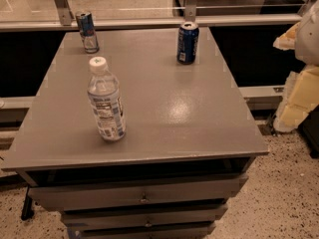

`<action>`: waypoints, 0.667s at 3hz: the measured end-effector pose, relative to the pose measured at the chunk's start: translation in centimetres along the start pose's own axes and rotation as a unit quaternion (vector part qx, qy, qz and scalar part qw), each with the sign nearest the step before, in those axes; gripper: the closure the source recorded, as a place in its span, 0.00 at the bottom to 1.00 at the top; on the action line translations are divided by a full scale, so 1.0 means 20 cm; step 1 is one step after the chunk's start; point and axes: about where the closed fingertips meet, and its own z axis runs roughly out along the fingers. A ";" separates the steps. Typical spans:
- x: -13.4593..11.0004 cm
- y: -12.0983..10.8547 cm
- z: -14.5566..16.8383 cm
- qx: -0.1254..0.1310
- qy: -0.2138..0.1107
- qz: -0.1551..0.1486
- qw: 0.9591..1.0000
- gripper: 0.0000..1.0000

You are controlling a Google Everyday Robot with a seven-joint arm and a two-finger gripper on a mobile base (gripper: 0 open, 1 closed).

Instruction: Move blue plastic bottle near redbull can

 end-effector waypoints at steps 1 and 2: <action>0.00 0.00 0.00 0.001 -0.001 0.000 1.000 0.00; -0.05 0.03 0.06 -0.010 -0.039 0.008 0.999 0.00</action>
Offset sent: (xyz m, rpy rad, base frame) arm -0.0031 0.0494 -0.0429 0.3296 0.0277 0.0393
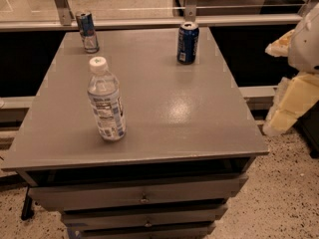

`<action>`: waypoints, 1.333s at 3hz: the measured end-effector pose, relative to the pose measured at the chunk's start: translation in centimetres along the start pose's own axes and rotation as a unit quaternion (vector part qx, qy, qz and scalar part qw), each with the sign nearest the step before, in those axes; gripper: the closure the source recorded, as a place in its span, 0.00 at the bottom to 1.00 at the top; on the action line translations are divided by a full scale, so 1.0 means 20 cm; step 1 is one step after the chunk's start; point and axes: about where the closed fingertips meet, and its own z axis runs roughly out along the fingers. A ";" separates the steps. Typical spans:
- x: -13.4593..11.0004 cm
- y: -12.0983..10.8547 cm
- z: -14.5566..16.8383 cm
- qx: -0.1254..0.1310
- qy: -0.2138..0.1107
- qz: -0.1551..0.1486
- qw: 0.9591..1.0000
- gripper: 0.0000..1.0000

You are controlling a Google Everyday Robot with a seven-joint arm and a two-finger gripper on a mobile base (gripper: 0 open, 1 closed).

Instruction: Move blue plastic bottle near redbull can

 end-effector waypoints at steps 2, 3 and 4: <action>-0.37 0.15 0.36 -0.048 -0.187 0.027 0.981 0.00; -0.63 0.21 0.47 -0.066 -0.275 0.037 0.958 0.00; -0.90 0.29 0.54 -0.081 -0.355 0.044 0.930 0.00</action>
Offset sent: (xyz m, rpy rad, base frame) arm 0.0184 0.1659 -0.0702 0.6907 -0.0076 0.1139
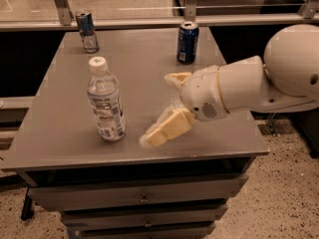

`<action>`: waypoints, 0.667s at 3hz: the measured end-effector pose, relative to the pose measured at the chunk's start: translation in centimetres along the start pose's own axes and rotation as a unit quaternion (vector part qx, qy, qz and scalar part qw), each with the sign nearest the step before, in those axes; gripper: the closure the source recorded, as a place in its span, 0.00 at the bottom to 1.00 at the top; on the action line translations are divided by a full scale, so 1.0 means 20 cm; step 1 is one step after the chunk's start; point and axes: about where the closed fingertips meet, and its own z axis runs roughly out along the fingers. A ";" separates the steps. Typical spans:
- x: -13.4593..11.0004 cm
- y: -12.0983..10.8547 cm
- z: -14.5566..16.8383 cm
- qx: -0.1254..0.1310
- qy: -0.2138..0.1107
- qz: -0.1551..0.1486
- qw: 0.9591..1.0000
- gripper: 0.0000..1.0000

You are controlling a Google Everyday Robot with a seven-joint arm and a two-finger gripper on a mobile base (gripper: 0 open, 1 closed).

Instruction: Move blue plastic bottle near redbull can

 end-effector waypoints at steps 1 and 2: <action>-0.07 0.02 0.03 -0.003 -0.015 -0.001 1.000 0.00; -0.08 0.02 0.02 -0.003 -0.015 -0.001 1.000 0.00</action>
Offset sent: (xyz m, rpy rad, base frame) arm -0.0013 0.0154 0.0108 0.0384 -0.0054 0.0073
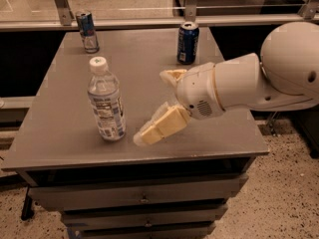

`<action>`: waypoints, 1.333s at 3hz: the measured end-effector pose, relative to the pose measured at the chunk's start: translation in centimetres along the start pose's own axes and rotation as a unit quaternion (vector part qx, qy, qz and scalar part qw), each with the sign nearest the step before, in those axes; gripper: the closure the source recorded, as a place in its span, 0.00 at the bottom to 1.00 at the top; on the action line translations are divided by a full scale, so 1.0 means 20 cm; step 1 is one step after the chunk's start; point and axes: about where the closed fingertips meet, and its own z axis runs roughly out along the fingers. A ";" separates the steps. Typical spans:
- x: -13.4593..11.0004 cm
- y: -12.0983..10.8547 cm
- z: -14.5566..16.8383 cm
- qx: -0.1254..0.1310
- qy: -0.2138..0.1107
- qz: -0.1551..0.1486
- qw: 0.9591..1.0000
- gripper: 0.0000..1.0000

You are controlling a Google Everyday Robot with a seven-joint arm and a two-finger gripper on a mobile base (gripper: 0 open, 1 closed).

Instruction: Move blue plastic bottle near redbull can

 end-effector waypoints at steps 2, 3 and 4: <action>-0.07 0.00 0.21 -0.003 -0.080 -0.001 0.997 0.00; -0.14 -0.01 0.39 -0.017 -0.128 -0.001 0.992 0.00; -0.21 0.03 0.54 -0.038 -0.166 0.000 0.985 0.00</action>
Offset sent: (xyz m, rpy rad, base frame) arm 0.0321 0.0794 -0.0191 0.2971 -0.0668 0.0287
